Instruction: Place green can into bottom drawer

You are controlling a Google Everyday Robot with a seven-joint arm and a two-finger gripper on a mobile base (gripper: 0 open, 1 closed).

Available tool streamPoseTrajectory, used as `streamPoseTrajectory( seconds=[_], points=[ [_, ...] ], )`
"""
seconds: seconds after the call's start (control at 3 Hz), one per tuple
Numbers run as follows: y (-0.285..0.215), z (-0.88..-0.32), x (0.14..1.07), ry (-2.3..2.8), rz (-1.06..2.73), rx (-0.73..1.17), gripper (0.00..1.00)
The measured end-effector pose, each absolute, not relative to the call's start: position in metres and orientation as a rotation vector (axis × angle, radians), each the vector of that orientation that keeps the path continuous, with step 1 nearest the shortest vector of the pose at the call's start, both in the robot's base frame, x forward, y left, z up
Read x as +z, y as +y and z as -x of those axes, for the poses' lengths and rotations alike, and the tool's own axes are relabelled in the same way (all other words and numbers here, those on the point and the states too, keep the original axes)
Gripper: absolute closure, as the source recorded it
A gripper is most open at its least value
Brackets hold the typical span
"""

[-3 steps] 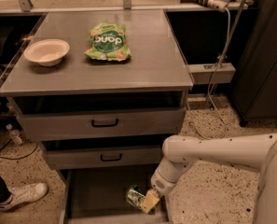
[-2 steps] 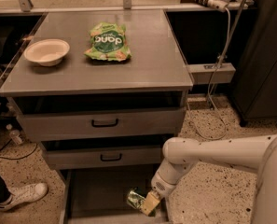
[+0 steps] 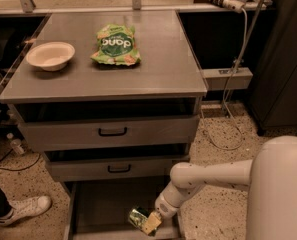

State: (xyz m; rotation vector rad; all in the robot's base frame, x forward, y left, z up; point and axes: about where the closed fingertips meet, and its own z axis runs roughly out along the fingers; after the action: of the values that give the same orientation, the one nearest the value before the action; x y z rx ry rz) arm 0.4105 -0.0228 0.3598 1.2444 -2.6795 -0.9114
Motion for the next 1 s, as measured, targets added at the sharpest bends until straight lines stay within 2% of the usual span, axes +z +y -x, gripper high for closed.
streamPoseTrajectory(
  seconds=[0.33, 1.0],
  points=[
    [-0.003, -0.424, 0.320, -2.706, -1.207, -1.012, 1.00],
    [0.014, -0.427, 0.288, -2.710, -1.164, -1.082, 1.00]
  ],
)
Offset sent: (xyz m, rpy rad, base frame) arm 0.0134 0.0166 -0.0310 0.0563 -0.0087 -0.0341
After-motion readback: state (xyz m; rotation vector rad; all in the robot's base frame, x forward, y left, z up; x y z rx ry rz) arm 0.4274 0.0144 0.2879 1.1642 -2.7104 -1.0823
